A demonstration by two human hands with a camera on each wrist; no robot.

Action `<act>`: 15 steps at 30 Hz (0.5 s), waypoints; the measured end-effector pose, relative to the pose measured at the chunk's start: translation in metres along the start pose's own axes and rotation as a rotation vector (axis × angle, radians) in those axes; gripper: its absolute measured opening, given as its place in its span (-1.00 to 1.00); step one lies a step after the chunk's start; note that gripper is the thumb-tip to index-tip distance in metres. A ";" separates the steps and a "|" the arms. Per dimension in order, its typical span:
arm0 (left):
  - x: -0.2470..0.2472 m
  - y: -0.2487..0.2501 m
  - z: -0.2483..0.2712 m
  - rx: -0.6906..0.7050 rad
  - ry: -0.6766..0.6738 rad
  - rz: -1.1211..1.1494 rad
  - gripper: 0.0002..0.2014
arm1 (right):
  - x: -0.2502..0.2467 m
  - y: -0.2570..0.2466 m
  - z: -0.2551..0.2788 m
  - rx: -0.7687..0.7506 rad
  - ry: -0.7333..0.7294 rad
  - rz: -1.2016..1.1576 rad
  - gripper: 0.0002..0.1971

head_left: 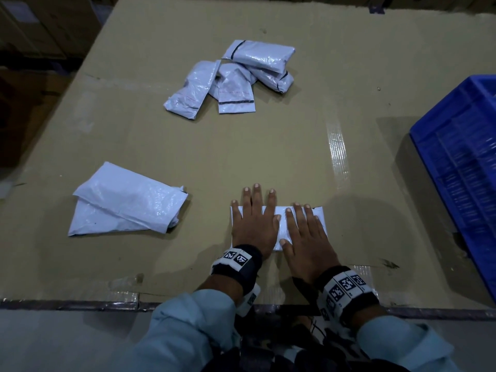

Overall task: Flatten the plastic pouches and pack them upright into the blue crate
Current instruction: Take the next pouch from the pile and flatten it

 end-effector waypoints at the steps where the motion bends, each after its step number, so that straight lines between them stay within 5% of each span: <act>1: 0.002 0.000 0.000 0.006 -0.030 -0.003 -0.30 | 0.000 0.000 0.000 0.001 -0.005 -0.001 -0.22; 15: 0.003 -0.006 -0.002 0.059 -0.160 0.029 -0.03 | -0.002 -0.002 -0.001 0.014 0.013 -0.003 -0.23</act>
Point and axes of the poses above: each hand's wrist, its own z-axis away from the middle knuckle, its own x-axis out of the palm, y = z × x, the point moved 9 cm from there along -z, towards the middle knuckle, and after that the axes turned 9 degrees about x, right-handed, at the moved point
